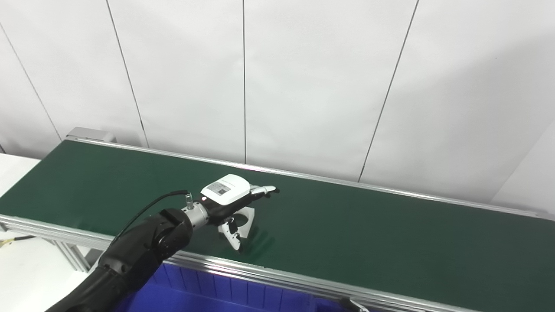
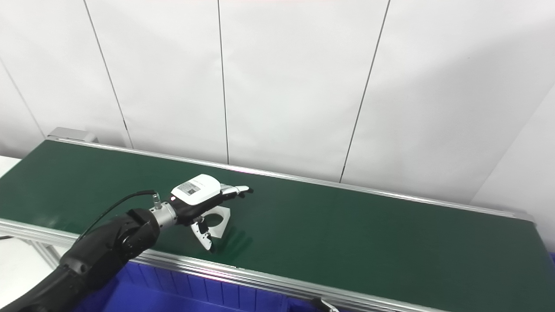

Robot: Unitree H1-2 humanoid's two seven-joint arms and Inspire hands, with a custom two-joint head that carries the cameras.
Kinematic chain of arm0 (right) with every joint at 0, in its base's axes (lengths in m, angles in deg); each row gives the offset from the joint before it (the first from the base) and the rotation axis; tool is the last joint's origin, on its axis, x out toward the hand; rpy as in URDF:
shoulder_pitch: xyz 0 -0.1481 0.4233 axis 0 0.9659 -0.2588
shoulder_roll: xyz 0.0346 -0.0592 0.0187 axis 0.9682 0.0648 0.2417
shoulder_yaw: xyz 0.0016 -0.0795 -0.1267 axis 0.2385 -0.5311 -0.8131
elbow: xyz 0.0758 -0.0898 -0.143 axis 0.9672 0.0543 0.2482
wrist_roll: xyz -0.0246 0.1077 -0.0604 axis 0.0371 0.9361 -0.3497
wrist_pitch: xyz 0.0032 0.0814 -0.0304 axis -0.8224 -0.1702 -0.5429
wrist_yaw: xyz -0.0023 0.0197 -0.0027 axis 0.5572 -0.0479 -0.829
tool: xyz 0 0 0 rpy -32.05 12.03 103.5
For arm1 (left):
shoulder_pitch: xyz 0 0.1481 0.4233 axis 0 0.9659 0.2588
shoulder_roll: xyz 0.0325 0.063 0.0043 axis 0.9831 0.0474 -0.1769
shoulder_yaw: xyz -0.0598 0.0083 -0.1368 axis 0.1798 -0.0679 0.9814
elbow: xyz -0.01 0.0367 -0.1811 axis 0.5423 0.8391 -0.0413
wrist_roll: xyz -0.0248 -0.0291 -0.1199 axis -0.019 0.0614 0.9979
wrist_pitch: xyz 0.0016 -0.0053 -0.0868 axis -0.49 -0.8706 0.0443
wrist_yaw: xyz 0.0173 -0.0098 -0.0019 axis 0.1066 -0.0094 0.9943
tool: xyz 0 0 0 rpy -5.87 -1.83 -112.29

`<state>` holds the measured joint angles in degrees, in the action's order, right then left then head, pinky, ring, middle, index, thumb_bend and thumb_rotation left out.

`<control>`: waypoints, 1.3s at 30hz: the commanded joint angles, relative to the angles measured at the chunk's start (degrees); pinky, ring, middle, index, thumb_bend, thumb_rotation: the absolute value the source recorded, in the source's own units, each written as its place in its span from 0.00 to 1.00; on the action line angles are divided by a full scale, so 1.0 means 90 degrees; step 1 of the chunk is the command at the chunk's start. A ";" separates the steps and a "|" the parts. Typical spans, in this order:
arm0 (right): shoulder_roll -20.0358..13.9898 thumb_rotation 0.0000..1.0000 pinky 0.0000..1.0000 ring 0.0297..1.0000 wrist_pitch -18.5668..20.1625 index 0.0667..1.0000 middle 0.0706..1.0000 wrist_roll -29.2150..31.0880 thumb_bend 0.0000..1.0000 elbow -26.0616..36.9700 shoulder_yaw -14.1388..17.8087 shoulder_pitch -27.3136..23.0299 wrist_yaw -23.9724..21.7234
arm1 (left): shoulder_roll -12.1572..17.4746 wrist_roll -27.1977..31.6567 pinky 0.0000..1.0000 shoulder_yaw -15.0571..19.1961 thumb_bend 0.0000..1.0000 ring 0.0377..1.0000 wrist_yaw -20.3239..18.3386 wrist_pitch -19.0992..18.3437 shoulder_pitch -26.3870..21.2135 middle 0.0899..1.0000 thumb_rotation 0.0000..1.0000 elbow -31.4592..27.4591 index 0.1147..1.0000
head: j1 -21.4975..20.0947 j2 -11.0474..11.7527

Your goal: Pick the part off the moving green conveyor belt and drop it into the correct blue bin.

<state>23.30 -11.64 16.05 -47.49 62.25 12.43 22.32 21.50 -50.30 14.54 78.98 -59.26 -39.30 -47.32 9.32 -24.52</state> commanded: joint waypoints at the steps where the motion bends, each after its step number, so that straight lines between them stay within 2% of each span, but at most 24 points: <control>1: 0.0007 0.91 0.70 0.76 0.0014 0.82 0.82 -0.0024 0.98 0.0011 -0.0026 0.0076 -0.0128 | 0.0010 0.0029 0.74 0.0007 1.00 0.79 0.0087 -0.0108 -0.0438 0.83 0.00 0.0051 0.92 | 0.0004 -0.0007; 6: 0.0025 0.92 0.71 0.77 0.0014 0.82 0.82 -0.0011 0.99 0.0020 -0.0014 0.0091 -0.0193 | -0.0189 0.0118 0.73 -0.0053 1.00 0.79 0.0025 -0.0340 -0.0684 0.84 0.00 0.0389 0.93 | -0.0028 -0.0010; 11: 0.0058 0.92 0.70 0.76 0.0014 0.82 0.81 -0.0057 0.99 -0.0009 -0.0040 0.0078 -0.0120 | -0.0455 0.0005 0.77 -0.0314 1.00 0.80 0.0171 -0.0314 -0.1040 0.84 0.00 0.0843 0.92 | -0.0071 -0.0002; 20: 0.0093 0.91 0.70 0.76 0.0014 0.82 0.81 -0.0067 1.00 0.0016 -0.0084 0.0088 -0.0098 | -0.0718 -0.0430 0.78 -0.0778 1.00 0.82 0.0387 -0.0672 -0.1409 0.85 0.02 0.1210 0.89 | -0.0143 -0.0031; 29: 0.0098 0.91 0.70 0.75 0.0014 0.82 0.81 -0.0131 0.97 0.0161 -0.0201 0.0144 0.0065 | -0.0714 -0.0671 0.77 -0.1255 1.00 0.82 0.0372 -0.0801 -0.1680 0.84 0.04 0.1751 0.86 | -0.0217 -0.0114; 39: 0.0101 0.90 0.70 0.76 0.0014 0.82 0.81 -0.0063 0.96 0.0224 -0.0194 0.0171 -0.0001 | -0.0491 -0.0537 0.76 -0.1419 1.00 0.80 0.0139 -0.0807 -0.1584 0.81 0.03 0.1642 0.83 | -0.0204 -0.0167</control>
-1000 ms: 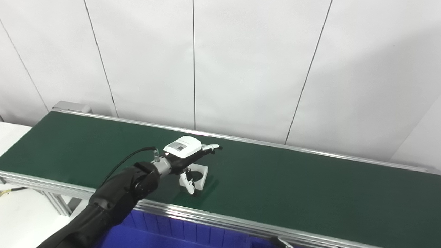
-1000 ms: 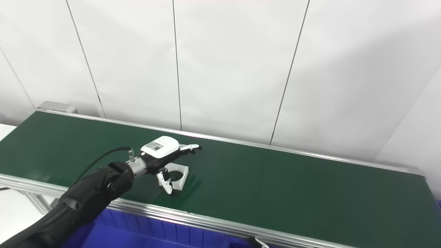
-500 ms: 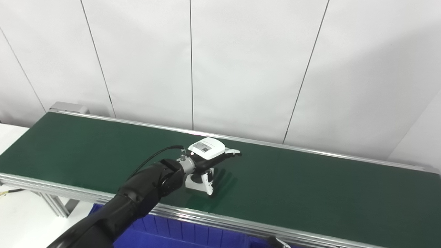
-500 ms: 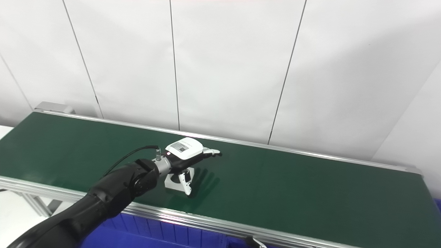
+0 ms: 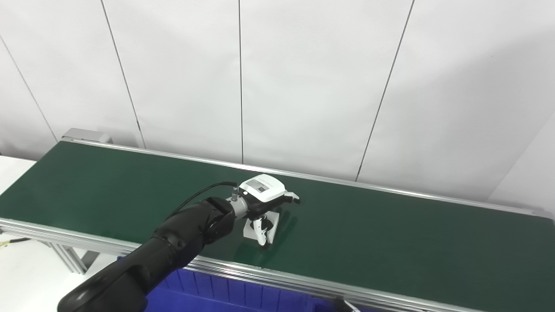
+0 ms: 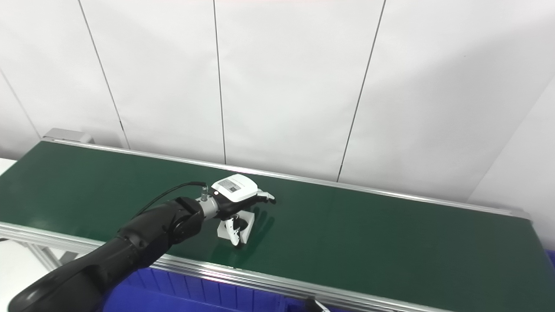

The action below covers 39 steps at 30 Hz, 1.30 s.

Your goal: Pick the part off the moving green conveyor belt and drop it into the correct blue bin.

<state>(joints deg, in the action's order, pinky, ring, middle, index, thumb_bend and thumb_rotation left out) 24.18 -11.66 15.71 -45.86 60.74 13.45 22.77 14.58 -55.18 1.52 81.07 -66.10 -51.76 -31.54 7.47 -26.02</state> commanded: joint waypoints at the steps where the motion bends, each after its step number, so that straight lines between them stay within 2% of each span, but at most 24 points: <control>1: 0.0002 0.91 0.70 0.76 0.0016 0.82 0.81 -0.0033 0.96 0.0044 -0.0035 0.0056 -0.0041 | 0.0289 0.0040 0.77 0.0039 1.00 0.81 -0.0171 -0.0078 -0.0192 0.82 0.03 -0.0127 0.83 | -0.0008 -0.0015; 3: -0.0003 0.91 0.70 0.76 0.0016 0.82 0.81 -0.0060 0.96 0.0057 -0.0052 0.0060 -0.0016 | 0.0301 0.0060 0.77 0.0020 1.00 0.81 -0.0271 -0.0095 -0.0199 0.82 0.03 -0.0092 0.84 | -0.0020 -0.0021; 6: -0.0010 0.91 0.70 0.76 0.0016 0.82 0.81 -0.0083 0.97 0.0092 -0.0060 0.0069 -0.0012 | 0.0273 -0.0080 0.76 -0.0107 1.00 0.81 -0.0205 -0.0122 -0.0206 0.81 0.05 0.0049 0.83 | -0.0043 -0.0045; 10: -0.0020 0.91 0.70 0.76 0.0016 0.82 0.81 -0.0062 0.96 0.0138 -0.0049 0.0092 -0.0038 | 0.0149 -0.0140 0.75 -0.0283 1.00 0.79 -0.0207 -0.0318 -0.0230 0.80 0.07 0.0328 0.80 | -0.0061 -0.0090; 11: -0.0023 0.90 0.70 0.76 0.0016 0.82 0.81 -0.0062 0.95 0.0147 -0.0050 0.0099 -0.0033 | 0.0117 -0.0155 0.69 -0.0333 1.00 0.74 -0.0241 -0.0386 -0.0235 0.77 0.06 0.0370 0.76 | -0.0062 -0.0103; 12: -0.0030 0.90 0.70 0.76 0.0016 0.82 0.81 -0.0075 0.95 0.0155 -0.0062 0.0102 -0.0011 | 0.0077 -0.0183 0.68 -0.0382 1.00 0.74 -0.0329 -0.0513 -0.0243 0.77 0.06 0.0400 0.75 | -0.0063 -0.0112; 13: -0.0038 0.91 0.70 0.76 0.0016 0.82 0.82 -0.0089 0.95 0.0158 -0.0076 0.0103 0.0008 | 0.0049 -0.0224 0.59 -0.0434 1.00 0.64 -0.0454 -0.0655 -0.0251 0.70 0.05 0.0385 0.71 | -0.0063 -0.0112; 15: -0.0043 0.90 0.70 0.76 0.0016 0.82 0.82 -0.0074 0.94 0.0164 -0.0070 0.0106 -0.0027 | 0.0023 -0.0264 0.51 -0.0532 1.00 0.57 -0.0765 -0.0924 -0.0277 0.64 0.03 0.0304 0.66 | -0.0063 -0.0112; 16: -0.0039 0.90 0.71 0.76 0.0016 0.82 0.82 -0.0055 0.95 0.0169 -0.0055 0.0112 -0.0058 | 0.0021 -0.0251 0.52 -0.0564 1.00 0.58 -0.0850 -0.1010 -0.0289 0.64 0.02 0.0281 0.63 | -0.0063 -0.0112; 17: -0.0035 0.90 0.71 0.76 0.0016 0.83 0.82 -0.0042 0.95 0.0173 -0.0044 0.0117 -0.0078 | 0.0024 -0.0229 0.48 -0.0591 0.99 0.55 -0.0896 -0.1067 -0.0295 0.61 0.01 0.0262 0.59 | -0.0063 -0.0112; 19: -0.0037 0.90 0.71 0.76 0.0016 0.83 0.82 -0.0049 0.94 0.0178 -0.0050 0.0117 -0.0072 | 0.0005 -0.0193 0.38 -0.0633 0.95 0.43 -0.0983 -0.1223 -0.0328 0.48 0.00 0.0304 0.52 | -0.0063 -0.0112; 20: -0.0040 0.91 0.71 0.76 0.0016 0.83 0.82 -0.0064 0.95 0.0173 -0.0058 0.0111 -0.0056 | -0.0003 -0.0234 0.29 -0.0677 0.74 0.33 -0.1010 -0.1324 -0.0343 0.37 0.02 0.0308 0.46 | -0.0055 -0.0148; 23: -0.0041 0.91 0.70 0.76 0.0016 0.83 0.82 -0.0082 0.95 0.0169 -0.0066 0.0106 -0.0033 | -0.0004 -0.0358 0.20 -0.0808 0.56 0.24 -0.1088 -0.1610 -0.0349 0.27 0.04 0.0197 0.41 | -0.0077 -0.0158; 24: -0.0034 0.92 0.70 0.76 0.0016 0.83 0.82 -0.0054 0.95 0.0169 -0.0043 0.0114 -0.0078 | -0.0021 -0.0364 0.19 -0.0816 0.54 0.22 -0.1095 -0.1703 -0.0341 0.25 0.05 0.0178 0.41 | -0.0077 -0.0158; 26: -0.0026 0.91 0.71 0.76 0.0016 0.83 0.82 -0.0027 0.96 0.0169 -0.0019 0.0120 -0.0119 | -0.0047 -0.0343 0.16 -0.0802 0.53 0.20 -0.1114 -0.1830 -0.0321 0.24 0.04 0.0145 0.40 | -0.0077 -0.0158; 28: -0.0032 0.91 0.71 0.76 0.0016 0.83 0.81 -0.0036 0.95 0.0179 -0.0029 0.0114 -0.0105 | -0.0054 -0.0325 0.19 -0.0820 0.52 0.24 -0.1229 -0.1886 -0.0332 0.36 0.01 0.0105 0.42 | -0.0075 -0.0168; 29: -0.0035 0.91 0.70 0.76 0.0016 0.83 0.81 -0.0040 0.94 0.0177 -0.0033 0.0110 -0.0103 | -0.0057 -0.0320 0.20 -0.0823 0.52 0.25 -0.1293 -0.1919 -0.0338 0.38 0.00 0.0078 0.42 | -0.0071 -0.0168; 33: -0.0043 0.92 0.70 0.76 0.0016 0.83 0.81 -0.0064 0.94 0.0160 -0.0044 0.0108 -0.0087 | -0.0042 -0.0216 0.20 -0.0748 0.53 0.25 -0.1442 -0.1938 -0.0342 0.40 0.00 -0.0021 0.42 | -0.0047 -0.0165; 35: -0.0040 0.92 0.71 0.76 0.0016 0.83 0.81 -0.0058 0.95 0.0148 -0.0039 0.0104 -0.0082 | -0.0032 -0.0206 0.24 -0.0720 0.53 0.30 -0.1533 -0.1993 -0.0351 0.42 0.00 -0.0082 0.41 | -0.0021 -0.0160; 39: -0.0058 0.91 0.70 0.75 0.0016 0.83 0.81 -0.0076 0.94 0.0115 -0.0068 0.0073 -0.0046 | 0.0038 -0.0122 0.25 -0.0648 0.53 0.32 -0.1902 -0.2052 -0.0348 0.40 0.00 -0.0460 0.42 | 0.0033 -0.0156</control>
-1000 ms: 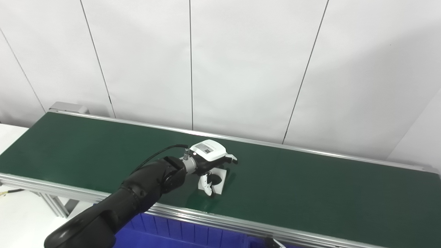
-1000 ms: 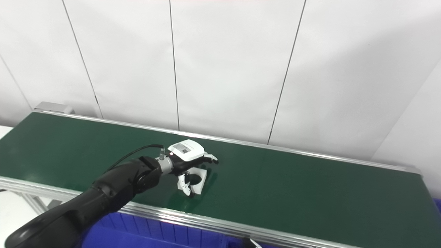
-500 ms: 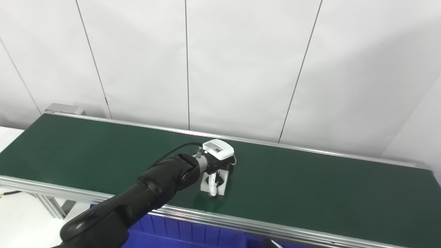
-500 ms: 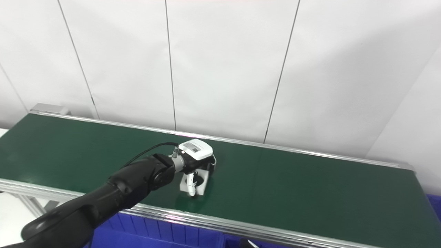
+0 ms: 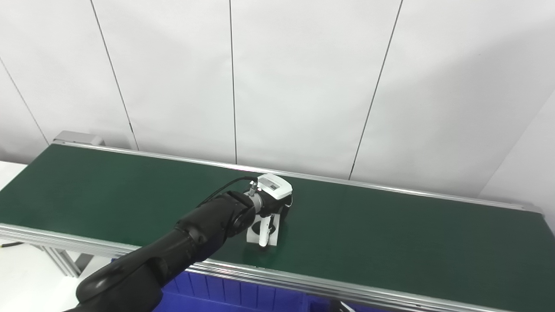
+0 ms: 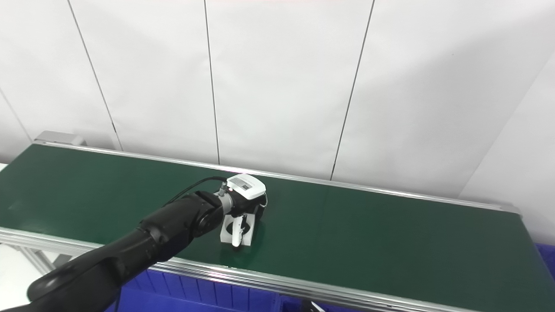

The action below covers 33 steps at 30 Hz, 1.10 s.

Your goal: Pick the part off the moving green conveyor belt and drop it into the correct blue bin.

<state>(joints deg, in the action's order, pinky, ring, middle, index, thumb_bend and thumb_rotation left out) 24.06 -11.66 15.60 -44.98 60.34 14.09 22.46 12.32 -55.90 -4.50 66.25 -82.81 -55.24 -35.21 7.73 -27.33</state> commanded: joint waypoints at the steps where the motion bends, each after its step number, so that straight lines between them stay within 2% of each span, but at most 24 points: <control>1: -0.0055 0.91 0.70 0.75 0.0016 0.83 0.81 -0.0079 0.93 0.0007 -0.0038 -0.0007 0.0003 | 0.0310 -0.0013 0.26 0.0036 0.53 0.32 -0.0351 -0.0177 0.0034 0.40 0.00 -0.0155 0.43 | 0.0007 -0.0006; 4: -0.0057 0.92 0.70 0.76 0.0016 0.83 0.81 -0.0040 0.93 -0.0030 -0.0014 -0.0017 -0.0057 | 0.0335 0.0194 0.29 0.0157 0.53 0.36 -0.0697 -0.0179 0.0001 0.41 0.00 -0.0439 0.43 | 0.0067 0.0009; 10: -0.0052 0.92 0.70 0.76 0.0016 0.83 0.82 0.0063 0.95 -0.0083 0.0093 -0.0035 -0.0233 | 0.0387 0.0513 0.45 0.0431 0.52 0.50 -0.1451 -0.0425 -0.0119 0.50 0.00 -0.1184 0.40 | 0.0168 -0.0005; 13: -0.0037 0.92 0.70 0.76 0.0016 0.83 0.82 0.0097 0.96 -0.0103 0.0180 -0.0042 -0.0340 | 0.0495 0.0780 0.50 0.0720 0.52 0.55 -0.1821 -0.0553 -0.0072 0.46 0.00 -0.1941 0.41 | 0.0252 -0.0023; 15: -0.0023 0.92 0.70 0.76 0.0016 0.83 0.82 0.0127 0.96 -0.0111 0.0252 -0.0046 -0.0422 | 0.0558 0.0931 0.52 0.0912 0.52 0.55 -0.1929 -0.0591 -0.0011 0.50 0.00 -0.2383 0.39 | 0.0301 -0.0050; 17: -0.0011 0.92 0.70 0.76 0.0016 0.83 0.81 0.0138 0.96 -0.0125 0.0307 -0.0057 -0.0473 | 0.0611 0.1096 0.46 0.1119 0.52 0.50 -0.1987 -0.0627 0.0080 0.49 0.00 -0.2807 0.39 | 0.0348 -0.0083; 22: -0.0013 0.93 0.71 0.76 0.0016 0.83 0.82 0.0131 0.95 -0.0102 0.0413 -0.0066 -0.0590 | 0.0695 0.1649 0.40 0.1637 0.52 0.44 -0.2105 -0.0738 0.0374 0.45 0.00 -0.3681 0.41 | 0.0441 -0.0139; 25: -0.0027 0.94 0.71 0.77 0.0016 0.84 0.82 0.0137 0.93 -0.0083 0.0474 -0.0070 -0.0673 | 0.0703 0.1894 0.34 0.1930 0.53 0.39 -0.2134 -0.0969 0.0605 0.43 0.00 -0.4151 0.42 | 0.0532 -0.0197; 27: -0.0035 0.94 0.71 0.77 0.0016 0.83 0.82 0.0131 0.94 -0.0074 0.0521 -0.0069 -0.0713 | 0.0711 0.2077 0.36 0.2143 0.52 0.41 -0.2038 -0.0986 0.0823 0.44 0.00 -0.4396 0.42 | 0.0578 -0.0231; 29: -0.0041 0.95 0.71 0.77 0.0016 0.84 0.82 0.0167 0.95 -0.0058 0.0593 -0.0057 -0.0812 | 0.0684 0.2266 0.42 0.2388 0.52 0.44 -0.1883 -0.0997 0.1086 0.45 0.00 -0.4602 0.41 | 0.0638 -0.0272; 33: -0.0081 0.96 0.72 0.77 0.0016 0.84 0.83 0.0145 0.94 -0.0057 0.0678 -0.0059 -0.0898 | 0.0505 0.2506 0.47 0.2852 0.52 0.46 -0.1367 -0.0902 0.1682 0.46 0.00 -0.4924 0.40 | 0.0805 -0.0329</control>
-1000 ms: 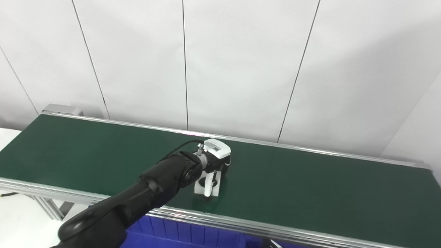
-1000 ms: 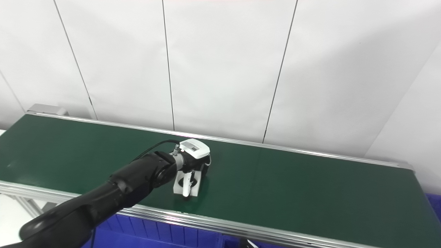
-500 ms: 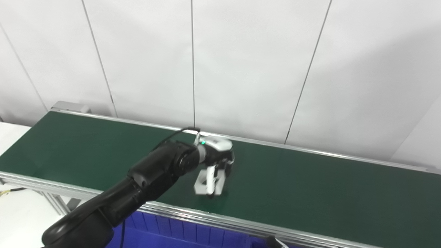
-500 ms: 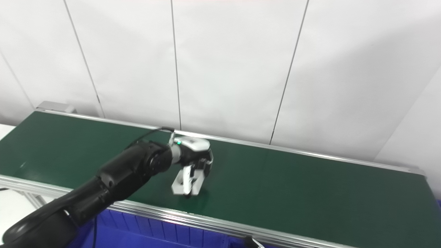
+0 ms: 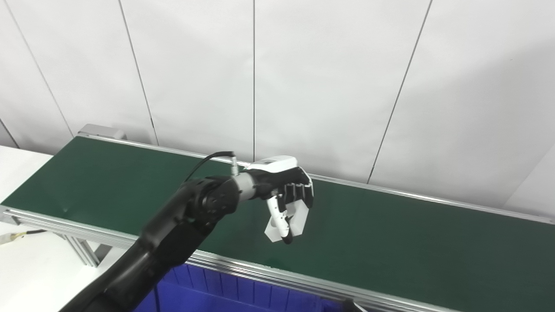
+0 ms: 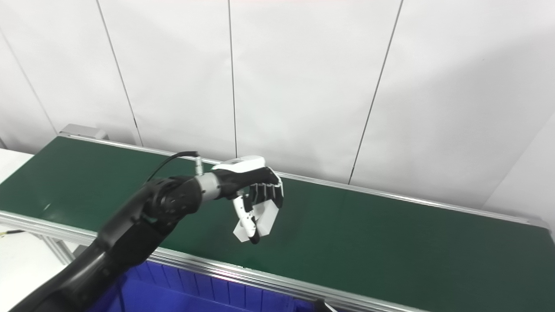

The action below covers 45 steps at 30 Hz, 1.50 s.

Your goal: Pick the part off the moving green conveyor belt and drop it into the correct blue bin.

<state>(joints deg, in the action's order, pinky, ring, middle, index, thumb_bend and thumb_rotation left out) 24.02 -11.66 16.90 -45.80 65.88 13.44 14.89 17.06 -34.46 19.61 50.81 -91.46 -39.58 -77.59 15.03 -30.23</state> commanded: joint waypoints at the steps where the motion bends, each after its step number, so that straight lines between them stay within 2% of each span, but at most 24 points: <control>1: -0.0089 0.96 0.73 0.77 0.0016 0.84 0.83 0.0026 0.94 0.0064 0.0100 0.0029 -0.0117 | -0.0094 0.0242 0.47 0.0305 0.52 0.46 0.0558 0.0183 0.0145 0.46 0.00 -0.0291 0.40 | 0.0147 -0.0014; 4: -0.0108 0.95 0.74 0.78 0.0016 0.85 0.84 0.0108 0.91 0.0149 0.0238 0.0080 -0.0303 | -0.0282 0.0686 0.47 0.0594 0.52 0.47 0.1026 0.0604 0.0609 0.46 0.00 -0.0377 0.40 | 0.0350 -0.0021; 7: -0.0091 0.94 0.75 0.78 0.0016 0.86 0.85 0.0188 0.87 0.0199 0.0429 0.0117 -0.0510 | -0.0618 0.1389 0.46 0.0936 0.52 0.46 0.1551 0.1319 0.1143 0.45 0.00 -0.0226 0.41 | 0.0640 -0.0101; 9: -0.0097 0.96 0.77 0.80 0.0016 0.86 0.85 0.0197 0.87 0.0260 0.0531 0.0154 -0.0601 | -0.0851 0.1673 0.46 0.1091 0.52 0.47 0.1823 0.1613 0.1498 0.46 0.00 -0.0251 0.40 | 0.0765 -0.0176; 14: -0.0079 0.97 0.80 0.82 0.0016 0.87 0.85 0.0334 0.85 0.0411 0.0855 0.0247 -0.1017 | -0.1422 0.2361 0.43 0.1421 0.52 0.46 0.2350 0.2046 0.2277 0.46 0.00 -0.0466 0.41 | 0.1011 -0.0369; 15: -0.0103 0.97 0.81 0.82 0.0016 0.87 0.86 0.0325 0.85 0.0438 0.0902 0.0253 -0.1071 | -0.1542 0.2480 0.42 0.1484 0.52 0.45 0.2449 0.2110 0.2449 0.46 0.00 -0.0550 0.41 | 0.1163 -0.0506; 16: -0.0113 0.98 0.81 0.82 0.0016 0.87 0.86 0.0317 0.85 0.0456 0.0948 0.0259 -0.1121 | -0.1622 0.2558 0.42 0.1525 0.52 0.45 0.2519 0.2150 0.2562 0.46 0.00 -0.0607 0.41 | 0.1163 -0.0506; 18: -0.0139 0.99 0.81 0.82 0.0016 0.88 0.86 0.0359 0.86 0.0499 0.1093 0.0275 -0.1268 | -0.1832 0.2712 0.42 0.1619 0.53 0.45 0.2709 0.2276 0.2833 0.45 0.00 -0.0764 0.41 | 0.1380 -0.0699; 20: -0.0164 1.00 0.81 0.82 0.0016 0.88 0.86 0.0401 0.87 0.0547 0.1241 0.0283 -0.1419 | -0.1979 0.2790 0.42 0.1652 0.53 0.44 0.2826 0.2312 0.2974 0.45 0.00 -0.0895 0.41 | 0.1625 -0.0874; 24: -0.0229 0.98 0.79 0.80 0.0016 0.88 0.85 0.0446 0.85 0.0485 0.1527 0.0214 -0.1713 | -0.2196 0.2861 0.40 0.1671 0.53 0.43 0.3033 0.2406 0.3300 0.44 0.00 -0.1079 0.41 | 0.1897 -0.0996; 27: -0.0286 0.97 0.77 0.79 0.0016 0.86 0.84 0.0434 0.87 0.0420 0.1689 0.0161 -0.1848 | -0.2336 0.2843 0.40 0.1670 0.53 0.43 0.3188 0.2461 0.3538 0.44 0.00 -0.1184 0.41 | 0.2031 -0.1049; 30: -0.0324 0.96 0.76 0.78 0.0016 0.85 0.83 0.0451 0.87 0.0382 0.1828 0.0110 -0.2018 | -0.2424 0.2848 0.38 0.1649 0.53 0.41 0.3261 0.2388 0.3736 0.44 0.00 -0.1340 0.41 | 0.2206 -0.1167; 37: -0.0273 0.94 0.76 0.78 0.0016 0.84 0.82 0.0669 0.91 0.0439 0.2284 0.0074 -0.2631 | -0.2418 0.2762 0.38 0.1635 0.53 0.41 0.3355 0.2471 0.4112 0.44 0.00 -0.1573 0.41 | 0.2488 -0.1393; 41: -0.0275 0.93 0.75 0.79 0.0016 0.84 0.81 0.0631 0.93 0.0622 0.2397 0.0096 -0.2731 | -0.2333 0.2669 0.40 0.1710 0.53 0.42 0.3370 0.2189 0.4309 0.44 0.00 -0.1894 0.41 | 0.2505 -0.1644; 45: -0.0249 0.93 0.75 0.79 0.0016 0.85 0.82 0.0692 0.92 0.0733 0.2496 0.0100 -0.2929 | -0.2238 0.2695 0.41 0.1760 0.52 0.43 0.3320 0.1957 0.4425 0.44 0.00 -0.2130 0.41 | 0.2511 -0.1732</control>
<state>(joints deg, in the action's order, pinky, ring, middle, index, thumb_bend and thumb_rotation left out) 21.76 -11.55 22.43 -41.36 87.78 15.16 -10.67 -3.75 -10.22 35.15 80.39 -73.75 0.63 -94.77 37.62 -45.53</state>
